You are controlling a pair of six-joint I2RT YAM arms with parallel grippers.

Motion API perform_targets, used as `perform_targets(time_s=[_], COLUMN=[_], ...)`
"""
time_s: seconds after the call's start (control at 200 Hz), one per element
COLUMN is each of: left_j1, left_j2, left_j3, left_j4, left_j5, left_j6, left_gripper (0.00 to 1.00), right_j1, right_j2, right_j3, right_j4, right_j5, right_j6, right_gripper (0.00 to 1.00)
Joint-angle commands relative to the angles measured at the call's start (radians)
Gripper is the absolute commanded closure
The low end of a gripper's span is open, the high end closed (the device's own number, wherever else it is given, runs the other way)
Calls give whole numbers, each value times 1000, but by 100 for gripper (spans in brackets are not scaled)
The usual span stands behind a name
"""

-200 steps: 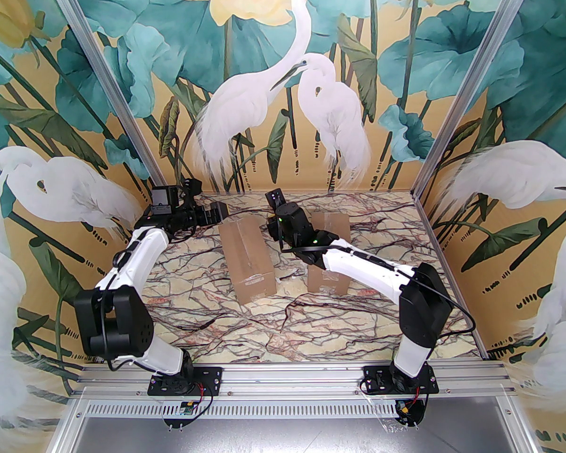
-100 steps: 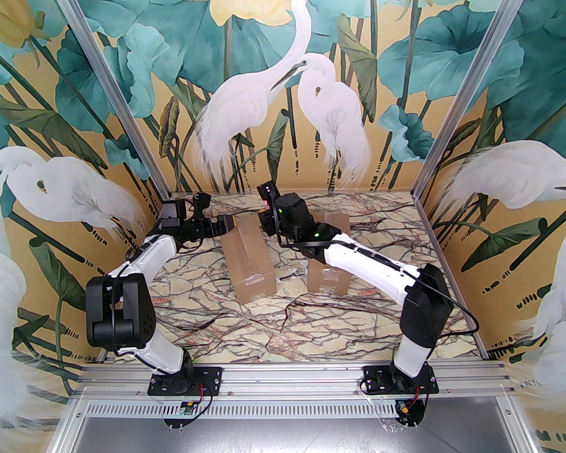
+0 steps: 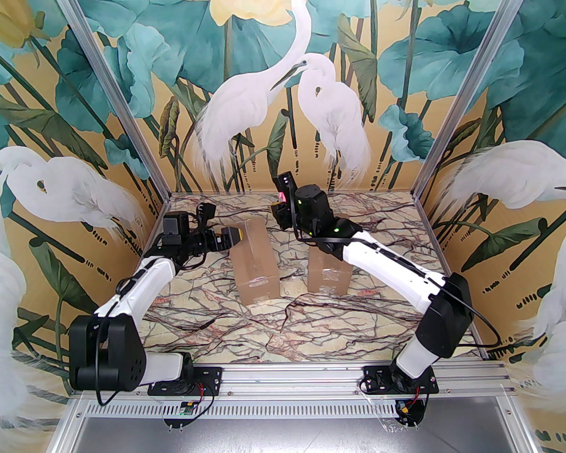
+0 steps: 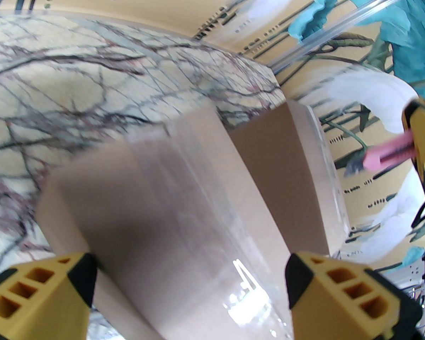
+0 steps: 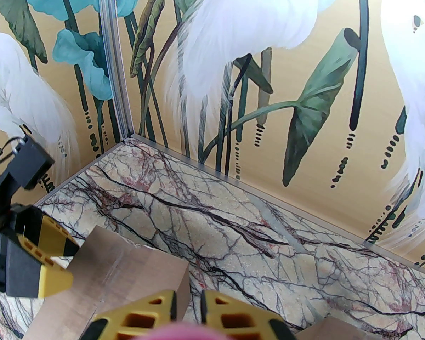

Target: Unpack the express box

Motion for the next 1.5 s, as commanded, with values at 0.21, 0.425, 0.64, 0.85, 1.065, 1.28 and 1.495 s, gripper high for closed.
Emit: perform_targets(time_s=[0.21,0.425,0.64,0.85,1.065,1.28,1.495], left_j1=[33,52,51,50,50,44,40], left_j2=[57,297,404,374,305,197,89], left_j3=[215,383,366,259,164,49,8], left_j4=[-99,-76,25,127,124,156,100], left_j5=[-153,34,214,319,266,217,60], left_j6=[199,230,207,185,181,89,63], left_gripper=[1,0,2,3,5,9,14], right_j1=[-1,-1,-1,-2,-2,-3,10], right_j2=[7,41,53,76,71,66,90], right_j3=[-13,16,43,58,53,62,50], right_j4=[-7,-51,-91,-102,-104,-80,44], right_j5=[-103,-148,-124,-147,-136,-149,-169], right_j6=[51,76,52,50,53,57,91], right_gripper=[100,100,100,100,100,100,100])
